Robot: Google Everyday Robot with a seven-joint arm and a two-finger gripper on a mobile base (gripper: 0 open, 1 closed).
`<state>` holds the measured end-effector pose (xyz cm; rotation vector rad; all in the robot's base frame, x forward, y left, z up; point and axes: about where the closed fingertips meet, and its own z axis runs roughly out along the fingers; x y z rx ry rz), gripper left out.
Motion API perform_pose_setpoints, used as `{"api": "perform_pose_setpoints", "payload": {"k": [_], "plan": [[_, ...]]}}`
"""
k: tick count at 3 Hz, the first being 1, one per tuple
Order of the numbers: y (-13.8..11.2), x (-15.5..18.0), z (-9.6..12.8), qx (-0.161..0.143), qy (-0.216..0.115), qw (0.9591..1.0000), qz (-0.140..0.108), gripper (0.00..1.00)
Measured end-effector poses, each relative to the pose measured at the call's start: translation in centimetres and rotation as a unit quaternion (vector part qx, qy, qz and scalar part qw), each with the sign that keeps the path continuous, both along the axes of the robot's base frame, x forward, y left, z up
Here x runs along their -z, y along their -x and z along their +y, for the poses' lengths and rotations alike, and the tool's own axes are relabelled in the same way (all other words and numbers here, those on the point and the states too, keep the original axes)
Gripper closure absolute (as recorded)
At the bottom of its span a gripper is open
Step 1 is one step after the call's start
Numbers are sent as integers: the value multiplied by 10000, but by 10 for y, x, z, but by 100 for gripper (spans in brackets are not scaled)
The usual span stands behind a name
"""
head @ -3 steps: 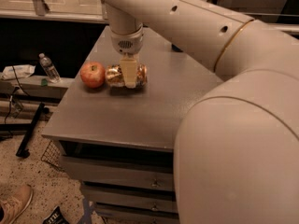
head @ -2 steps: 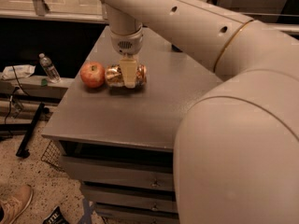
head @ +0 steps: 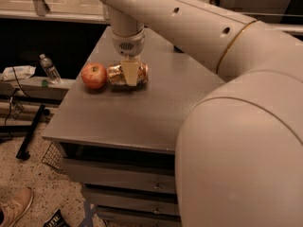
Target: Move orange can near apple
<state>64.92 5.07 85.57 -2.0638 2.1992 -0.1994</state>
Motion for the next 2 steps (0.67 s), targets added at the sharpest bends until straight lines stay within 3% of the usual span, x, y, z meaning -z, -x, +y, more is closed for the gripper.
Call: {"api": "perform_pose_setpoints", "payload": {"k": [1,2], "plan": [[-2,2,1,-6,-21,10000,-22,14],[-3,3,3,-12,-38,10000,-40,0]]}}
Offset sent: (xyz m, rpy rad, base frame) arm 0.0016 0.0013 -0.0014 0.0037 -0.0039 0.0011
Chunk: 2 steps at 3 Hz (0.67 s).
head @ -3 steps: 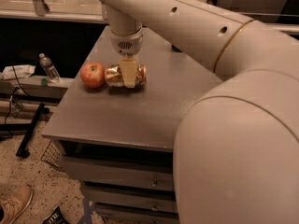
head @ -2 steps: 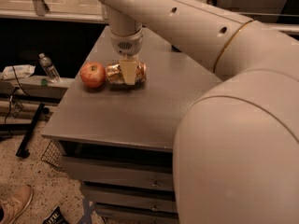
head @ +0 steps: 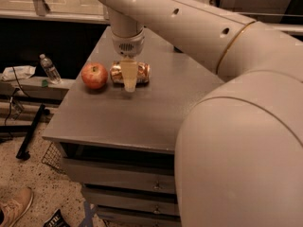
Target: Move orange can near apple
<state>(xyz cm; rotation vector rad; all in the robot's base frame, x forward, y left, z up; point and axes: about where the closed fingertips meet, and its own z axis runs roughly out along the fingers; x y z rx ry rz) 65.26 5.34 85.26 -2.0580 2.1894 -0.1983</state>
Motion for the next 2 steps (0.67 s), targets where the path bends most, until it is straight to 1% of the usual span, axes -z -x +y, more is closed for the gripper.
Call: {"api": "perform_pose_setpoints", "payload": {"k": [1,2], "plan": [[0,0,0,0,0,10000,0,0],[-1,-12,-13,15,-44,9999,-149,0]]}}
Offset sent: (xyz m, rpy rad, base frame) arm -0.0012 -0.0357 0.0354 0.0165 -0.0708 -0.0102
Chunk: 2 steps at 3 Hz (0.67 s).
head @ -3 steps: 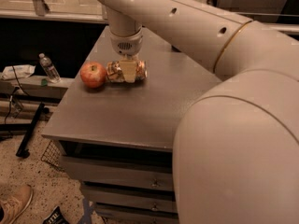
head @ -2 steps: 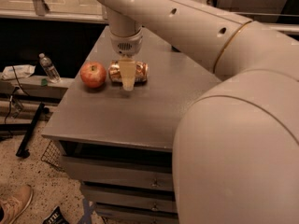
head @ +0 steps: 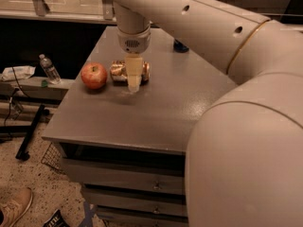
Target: Move orange can near apple
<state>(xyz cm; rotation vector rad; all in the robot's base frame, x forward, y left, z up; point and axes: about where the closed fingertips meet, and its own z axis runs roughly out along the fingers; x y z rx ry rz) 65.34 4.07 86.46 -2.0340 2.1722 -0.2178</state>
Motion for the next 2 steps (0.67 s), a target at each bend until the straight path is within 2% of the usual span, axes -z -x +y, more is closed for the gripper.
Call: {"api": "perform_pose_setpoints", "payload": {"k": [1,2], "plan": [[0,-21,-38,184,-200,9995,-189,0],[1,-28,-82,346,-485,9980,-204,0]]}}
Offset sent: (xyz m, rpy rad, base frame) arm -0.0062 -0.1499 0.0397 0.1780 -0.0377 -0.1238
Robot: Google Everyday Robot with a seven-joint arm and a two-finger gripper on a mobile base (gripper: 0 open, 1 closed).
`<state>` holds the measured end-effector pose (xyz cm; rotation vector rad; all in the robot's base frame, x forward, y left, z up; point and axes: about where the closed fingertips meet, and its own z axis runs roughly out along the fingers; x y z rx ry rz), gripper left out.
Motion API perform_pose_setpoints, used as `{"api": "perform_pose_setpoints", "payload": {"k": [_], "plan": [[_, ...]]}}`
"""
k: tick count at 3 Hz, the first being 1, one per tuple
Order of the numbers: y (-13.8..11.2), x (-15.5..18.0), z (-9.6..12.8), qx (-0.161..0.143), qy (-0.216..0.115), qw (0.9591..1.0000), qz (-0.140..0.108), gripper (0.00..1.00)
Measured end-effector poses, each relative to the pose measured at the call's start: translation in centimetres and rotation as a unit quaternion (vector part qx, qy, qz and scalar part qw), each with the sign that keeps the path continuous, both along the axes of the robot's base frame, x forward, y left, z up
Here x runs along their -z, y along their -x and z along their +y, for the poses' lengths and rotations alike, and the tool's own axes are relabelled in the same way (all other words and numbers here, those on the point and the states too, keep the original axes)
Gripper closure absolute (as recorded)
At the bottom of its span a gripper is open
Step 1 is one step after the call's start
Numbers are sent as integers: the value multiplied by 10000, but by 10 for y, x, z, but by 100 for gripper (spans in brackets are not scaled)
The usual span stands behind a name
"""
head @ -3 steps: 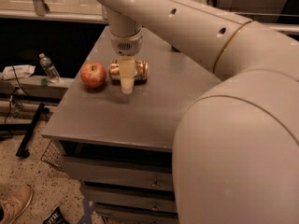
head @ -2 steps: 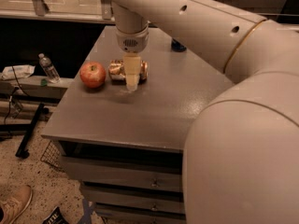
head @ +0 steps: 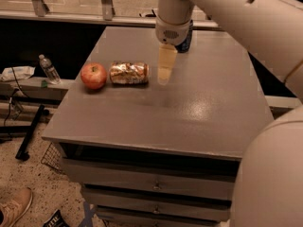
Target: Move orange can near apple
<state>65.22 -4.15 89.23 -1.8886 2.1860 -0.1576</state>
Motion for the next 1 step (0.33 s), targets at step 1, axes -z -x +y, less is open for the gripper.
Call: {"api": "perform_pose_setpoints", "payload": {"k": [1], "plan": [[1,10,-44,145,-358,9991,158,0]]}}
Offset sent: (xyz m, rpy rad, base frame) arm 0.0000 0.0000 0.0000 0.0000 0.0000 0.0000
